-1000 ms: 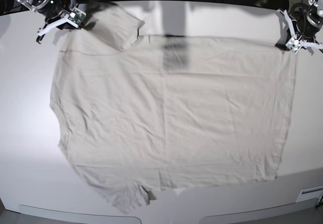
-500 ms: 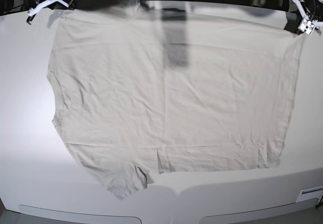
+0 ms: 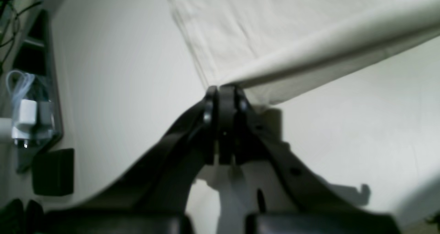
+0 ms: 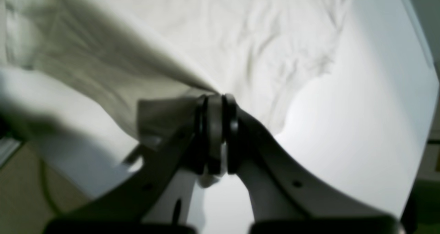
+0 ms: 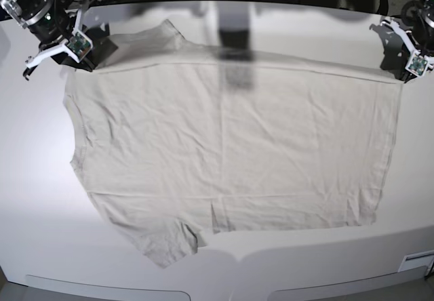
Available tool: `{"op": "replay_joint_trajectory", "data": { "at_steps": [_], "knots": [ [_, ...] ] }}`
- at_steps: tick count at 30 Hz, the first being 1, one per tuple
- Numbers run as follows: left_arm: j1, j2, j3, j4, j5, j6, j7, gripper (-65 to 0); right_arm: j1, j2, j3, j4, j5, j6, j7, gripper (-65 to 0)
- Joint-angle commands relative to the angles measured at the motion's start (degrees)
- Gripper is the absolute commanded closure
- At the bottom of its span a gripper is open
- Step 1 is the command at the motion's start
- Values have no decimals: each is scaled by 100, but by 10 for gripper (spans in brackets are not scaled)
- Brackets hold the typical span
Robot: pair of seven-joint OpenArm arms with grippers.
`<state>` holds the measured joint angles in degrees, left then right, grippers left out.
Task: Fold the T-shirt properly
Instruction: 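Pull the shoulder edges toward the robot, flattening the shirt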
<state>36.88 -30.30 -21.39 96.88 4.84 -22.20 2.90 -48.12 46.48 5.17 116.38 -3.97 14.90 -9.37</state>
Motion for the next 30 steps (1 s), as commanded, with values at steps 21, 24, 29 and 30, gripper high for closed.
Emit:
{"op": "replay_joint_trajectory", "data": {
  "at_steps": [21, 24, 29, 30],
  "knots": [
    [-1460, -101, 98, -1060, -9, -192, 7, 0, 2608, -87, -1421, -1609, 249, -63, 155, 0],
    [-1685, -101, 98, -1274, 138, -302, -2, 0, 3047, -223, -1814, -1926, 249, -61, 144, 0],
    [-2039, -101, 98, -1742, 179, -461, -96, 0, 3628, -256, -2398, -2345, 96, -61, 118, 0],
    [-2100, -101, 98, -1829, 179, -463, -142, 0, 3742, -310, -2448, -2455, 101, -61, 116, 0]
  ]
}}
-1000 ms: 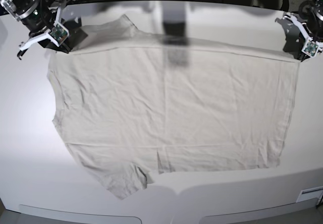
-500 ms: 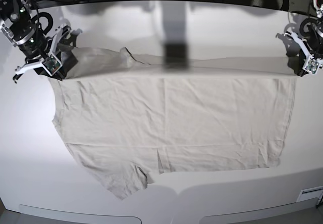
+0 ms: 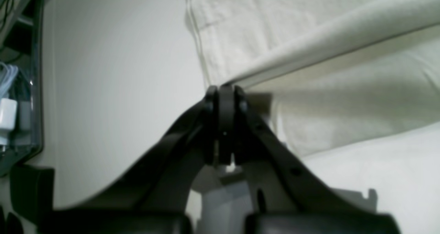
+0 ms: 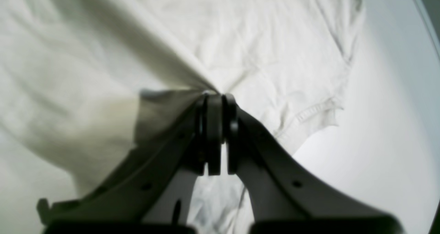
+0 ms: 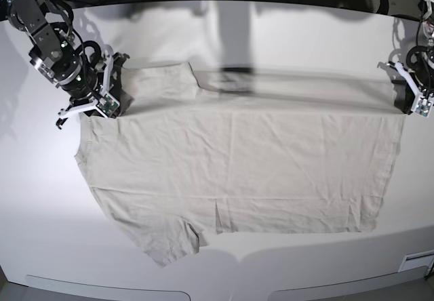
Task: Fold the T-shirt properly
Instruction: 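Pull the shoulder edges toward the robot, flattening the shirt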
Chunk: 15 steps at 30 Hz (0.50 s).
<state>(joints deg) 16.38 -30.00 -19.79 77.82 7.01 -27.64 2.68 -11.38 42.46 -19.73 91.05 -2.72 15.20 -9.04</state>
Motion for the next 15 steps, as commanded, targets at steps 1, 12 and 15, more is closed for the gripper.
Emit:
{"op": "replay_joint_trajectory", "data": {
  "at_steps": [1, 12, 15],
  "knots": [
    [-109, -133, -61, 2, -33, 81, -149, 0, 177, 13, 15, -28, -22, -92, 81, 0],
    [-579, -133, 2, -216, 203, 39, -186, 0, 868, -293, 13, -520, 275, 107, 94, 0],
    [-675, -133, 142, -216, 457, 39, -201, 0, 946, -330, 13, -525, 337, 205, 85, 0]
  ]
}}
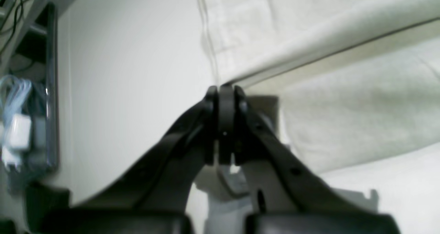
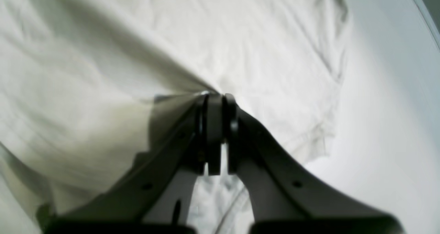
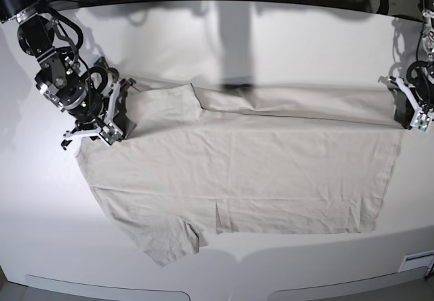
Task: Fold the T-shirt properly
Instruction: 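Pull the shoulder edges toward the robot, flattening the shirt, then adjust grips on the shirt's shoulder edges with both grippers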
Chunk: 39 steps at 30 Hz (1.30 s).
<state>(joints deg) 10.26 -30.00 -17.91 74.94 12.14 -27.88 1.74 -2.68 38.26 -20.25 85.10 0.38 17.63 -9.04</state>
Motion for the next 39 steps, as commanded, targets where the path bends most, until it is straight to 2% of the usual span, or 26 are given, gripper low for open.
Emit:
{"op": "replay_joint_trajectory", "data": {
  "at_steps": [1, 8, 15, 16, 18, 20, 23, 28, 33, 36, 39],
  "knots": [
    [-96, -133, 11, 61, 42, 63, -90, 0, 81, 72, 66, 68, 26, -28, 90, 0],
    [-223, -146, 385, -186, 350, 90, -76, 0, 122, 31, 61, 59, 2, -28, 101, 0],
    [-350, -280, 380, -330, 254, 192, -20, 0, 188, 31, 61, 31, 7, -68, 85, 0],
    [-365, -302, 376, -330, 236, 284, 17, -45, 195, 31, 61, 31, 7, -70, 87, -62],
    [-380, -356, 372, -330, 195, 522, 17, -180, 205, 31, 61, 31, 7, -72, 85, -169],
    [-378, -439, 372, -330, 81, 678, 101, -252, 203, 33, 61, 31, 7, -125, 59, -202],
    [-376, -614, 372, -328, -76, 678, 369, -254, 205, 42, 61, 31, 4, -315, 39, -202],
    [-369, -815, 372, -321, -260, 669, 977, -251, 203, 48, 61, 44, 7, -315, 22, -202],
    [-166, -813, 372, -81, 289, 570, 1178, -245, 201, 48, 61, 44, 7, -315, -44, -202],
    [199, -811, 374, 459, 577, 326, 1176, -245, 203, 48, 61, 44, 7, -315, -57, -202],
    [640, -813, 393, 1084, 592, 249, 1156, -245, 203, 48, 61, 44, 9, -317, -55, -202]
  ]
}}
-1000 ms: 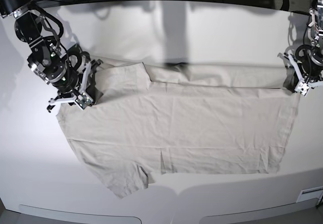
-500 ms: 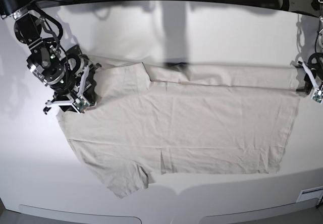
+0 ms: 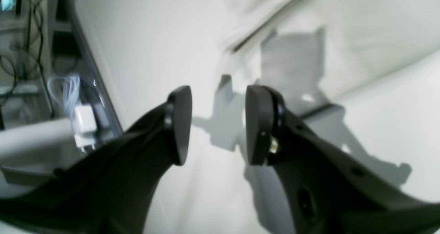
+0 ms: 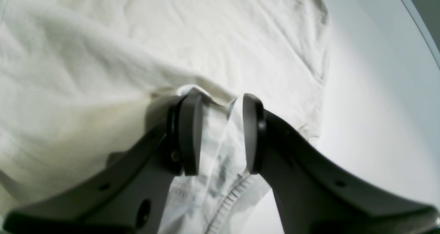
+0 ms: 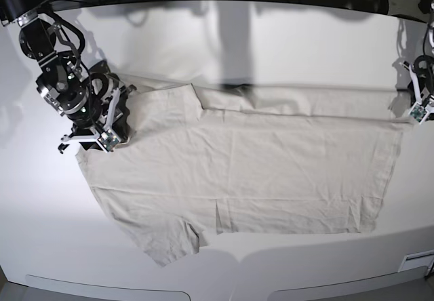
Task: Fold the T-shirt properly
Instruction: 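Adjust grips on the shirt's shoulder edges with both grippers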
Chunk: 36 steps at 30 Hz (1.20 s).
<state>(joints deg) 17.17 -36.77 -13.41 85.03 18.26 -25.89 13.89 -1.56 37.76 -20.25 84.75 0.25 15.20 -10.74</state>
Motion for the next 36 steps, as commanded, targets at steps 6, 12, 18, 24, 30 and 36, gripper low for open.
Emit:
{"op": "replay_joint_trajectory", "data": {
  "at_steps": [6, 12, 18, 24, 30, 36],
  "knots": [
    [356, -157, 304, 341, 485, -442, -415, -245, 92, 96, 61, 79, 26, -74, 109, -202],
    [343, -535, 1014, 334, 745, -459, -481, -245, 92, 96, 61, 79, 26, -74, 107, -202],
    [-74, -660, 1467, -378, 841, -455, -673, -245, 90, 96, 61, 79, 24, -74, 52, -202],
    [-466, -658, 1659, -1261, 1196, -433, -964, -245, 92, 96, 63, 79, 24, -72, -76, -202],
    [-463, -658, 1659, -1423, 1239, -433, -966, -135, 74, 98, 61, 308, 334, -63, -201, -202],
    [-463, -656, 1659, -1423, 1235, -433, -894, 0, 4, 131, 61, 876, 341, 140, -603, -202]
  ]
}}
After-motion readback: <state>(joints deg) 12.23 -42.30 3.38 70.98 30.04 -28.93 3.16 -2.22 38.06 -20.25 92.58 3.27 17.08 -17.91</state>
